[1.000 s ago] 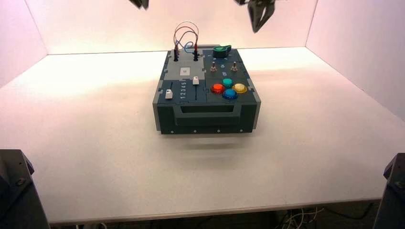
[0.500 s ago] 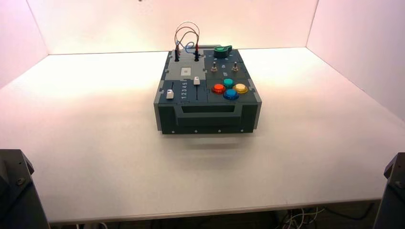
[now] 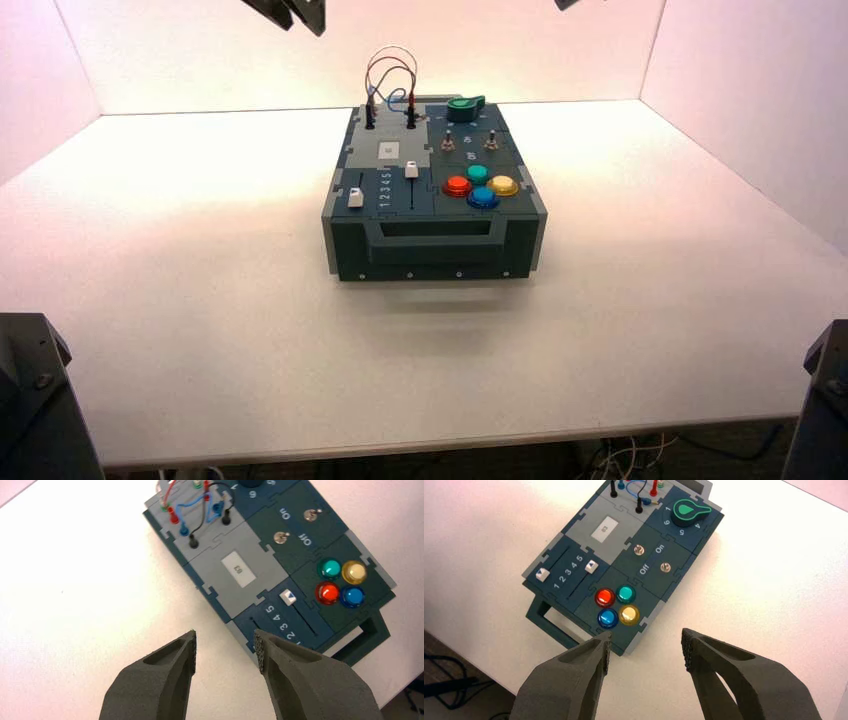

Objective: Rotate the box counterclockwise.

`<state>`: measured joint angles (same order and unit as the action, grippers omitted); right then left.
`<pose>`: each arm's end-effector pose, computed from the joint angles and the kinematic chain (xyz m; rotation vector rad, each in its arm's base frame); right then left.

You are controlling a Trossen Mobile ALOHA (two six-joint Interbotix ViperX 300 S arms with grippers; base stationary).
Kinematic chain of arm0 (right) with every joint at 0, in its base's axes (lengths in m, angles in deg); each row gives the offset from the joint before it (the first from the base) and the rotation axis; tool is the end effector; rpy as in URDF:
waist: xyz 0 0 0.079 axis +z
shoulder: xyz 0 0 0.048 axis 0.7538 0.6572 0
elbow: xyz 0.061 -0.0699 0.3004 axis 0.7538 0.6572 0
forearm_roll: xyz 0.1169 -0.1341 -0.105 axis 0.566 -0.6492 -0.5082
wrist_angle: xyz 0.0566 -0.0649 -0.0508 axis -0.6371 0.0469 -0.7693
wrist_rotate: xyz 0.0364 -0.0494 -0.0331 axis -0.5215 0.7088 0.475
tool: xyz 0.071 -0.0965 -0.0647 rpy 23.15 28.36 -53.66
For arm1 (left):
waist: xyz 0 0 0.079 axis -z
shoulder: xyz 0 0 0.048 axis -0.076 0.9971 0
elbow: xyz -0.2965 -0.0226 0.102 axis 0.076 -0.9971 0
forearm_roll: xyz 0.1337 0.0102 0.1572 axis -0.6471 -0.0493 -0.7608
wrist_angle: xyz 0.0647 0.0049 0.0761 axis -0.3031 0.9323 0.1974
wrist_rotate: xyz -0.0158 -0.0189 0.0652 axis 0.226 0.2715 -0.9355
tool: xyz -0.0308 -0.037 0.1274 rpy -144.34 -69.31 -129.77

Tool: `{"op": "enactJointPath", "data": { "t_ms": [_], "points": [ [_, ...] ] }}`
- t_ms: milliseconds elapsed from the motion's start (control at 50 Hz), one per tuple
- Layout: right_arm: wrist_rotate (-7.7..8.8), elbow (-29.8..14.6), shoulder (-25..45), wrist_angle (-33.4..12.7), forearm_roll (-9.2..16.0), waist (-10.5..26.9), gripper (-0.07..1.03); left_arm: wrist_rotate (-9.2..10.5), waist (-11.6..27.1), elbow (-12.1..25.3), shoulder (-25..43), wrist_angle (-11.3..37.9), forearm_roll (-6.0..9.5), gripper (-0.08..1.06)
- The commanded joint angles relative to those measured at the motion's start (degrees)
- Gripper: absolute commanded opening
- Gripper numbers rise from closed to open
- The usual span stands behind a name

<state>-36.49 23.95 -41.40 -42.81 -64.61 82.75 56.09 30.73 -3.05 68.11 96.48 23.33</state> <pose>0.2494 0.1638 0.1837 -0.3072 0.8544 0.5551 0.3231 -0.1746 0.1475 0.3563 1.0257 -0.5578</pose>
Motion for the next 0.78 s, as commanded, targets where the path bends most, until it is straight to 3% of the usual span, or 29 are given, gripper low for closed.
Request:
{"op": "enactJointPath", "data": {
  "t_ms": [20, 140, 780],
  "points": [
    [0.18, 2.02, -0.44, 2.81, 0.18, -0.18, 0.72, -0.53, 0.62, 0.62, -0.35, -0.62, -0.18, 0.62],
    [-0.09, 4.48, -0.35, 4.48, 0.62, -0.09, 0.72, -0.53, 0.7, 0.62, -0.35, -0.62, -0.18, 0.62],
    [0.09, 5.63, -1.93, 5.98, 1.23, -0.09, 0.72, -0.62, 1.41, 1.05, 2.46, -0.35, -0.44, 0.62]
  ]
}}
